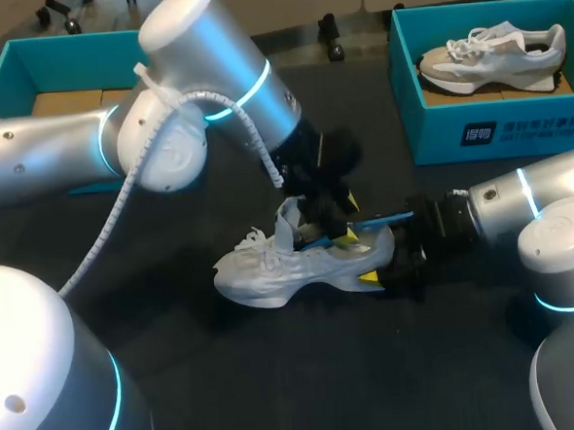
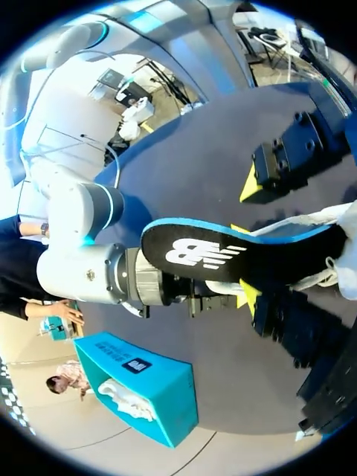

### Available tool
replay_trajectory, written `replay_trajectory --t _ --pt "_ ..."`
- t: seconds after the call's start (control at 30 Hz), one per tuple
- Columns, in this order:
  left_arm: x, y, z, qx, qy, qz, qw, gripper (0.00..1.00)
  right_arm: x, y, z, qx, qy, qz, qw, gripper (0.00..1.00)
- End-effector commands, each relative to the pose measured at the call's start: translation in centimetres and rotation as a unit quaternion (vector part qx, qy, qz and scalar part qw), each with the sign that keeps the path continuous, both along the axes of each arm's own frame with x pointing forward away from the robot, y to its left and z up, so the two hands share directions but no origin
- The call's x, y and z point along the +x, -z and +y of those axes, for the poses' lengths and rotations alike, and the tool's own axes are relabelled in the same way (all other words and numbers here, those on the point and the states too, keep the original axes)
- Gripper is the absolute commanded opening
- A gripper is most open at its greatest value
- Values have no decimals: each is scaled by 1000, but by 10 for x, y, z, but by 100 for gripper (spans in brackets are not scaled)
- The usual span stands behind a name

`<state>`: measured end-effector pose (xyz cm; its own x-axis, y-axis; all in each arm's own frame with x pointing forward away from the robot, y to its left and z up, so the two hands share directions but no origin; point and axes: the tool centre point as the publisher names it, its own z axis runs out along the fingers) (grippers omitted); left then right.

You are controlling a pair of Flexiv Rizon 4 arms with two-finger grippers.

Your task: Take the shoe out of the shoebox, open the shoe tongue, remove and reinsert the insole, then place the shoe into the shoebox

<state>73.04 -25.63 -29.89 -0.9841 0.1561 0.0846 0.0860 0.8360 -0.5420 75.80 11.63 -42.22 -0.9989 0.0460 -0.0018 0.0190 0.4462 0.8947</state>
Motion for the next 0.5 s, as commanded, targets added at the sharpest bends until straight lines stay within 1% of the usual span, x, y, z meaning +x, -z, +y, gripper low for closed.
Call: replay_trajectory --t 0.03,0.2,0.27,0.3,0.37,0.5 --pt "-9 4 0 -9 -6 -24 1000 95 0 2 1 -3 1 0 1000 0" --pt "-8 8 -5 -14 -3 -55 998 93 0 2 1 -3 1 0 1000 0" --pt "-6 10 -8 -12 -3 -64 998 85 0 2 1 -3 1 0 1000 0" --pt "-5 11 -10 -9 -5 -69 998 84 0 2 1 -3 1 0 1000 0" --pt "-2 13 -13 -10 -5 -72 997 74 0 2 1 -3 1 0 1000 0" --pt "0 15 -16 -5 -2 -85 996 72 0 2 1 -3 1 0 1000 0"
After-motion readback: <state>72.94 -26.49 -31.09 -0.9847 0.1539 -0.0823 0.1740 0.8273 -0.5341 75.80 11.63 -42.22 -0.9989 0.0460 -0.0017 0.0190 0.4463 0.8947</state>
